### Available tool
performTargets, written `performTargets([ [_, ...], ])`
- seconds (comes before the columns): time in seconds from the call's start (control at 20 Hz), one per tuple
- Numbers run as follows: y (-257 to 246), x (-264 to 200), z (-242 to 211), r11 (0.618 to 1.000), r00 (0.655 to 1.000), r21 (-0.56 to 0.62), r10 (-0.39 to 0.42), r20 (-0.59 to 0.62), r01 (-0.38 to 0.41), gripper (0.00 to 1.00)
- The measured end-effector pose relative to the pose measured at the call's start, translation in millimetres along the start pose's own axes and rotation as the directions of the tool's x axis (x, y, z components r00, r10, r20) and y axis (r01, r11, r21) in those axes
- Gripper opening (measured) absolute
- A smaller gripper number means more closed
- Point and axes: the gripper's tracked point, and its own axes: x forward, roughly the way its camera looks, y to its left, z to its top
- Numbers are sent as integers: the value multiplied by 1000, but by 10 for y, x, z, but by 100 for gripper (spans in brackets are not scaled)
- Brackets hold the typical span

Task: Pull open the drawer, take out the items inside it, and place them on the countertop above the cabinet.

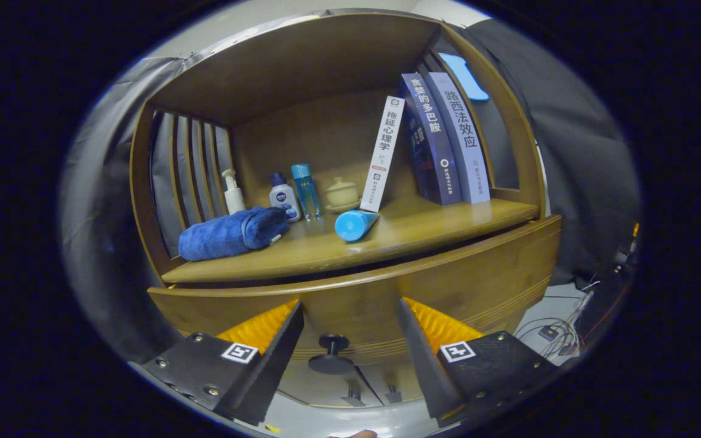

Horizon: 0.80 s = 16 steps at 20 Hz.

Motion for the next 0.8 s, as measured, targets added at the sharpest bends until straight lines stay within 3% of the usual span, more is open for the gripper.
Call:
performTargets([
  [0.55,-1,159,49,999,1000,43,2,17,-3,93],
  [0.8,-13,29,164,999,998,-13,-51,30,52,94],
])
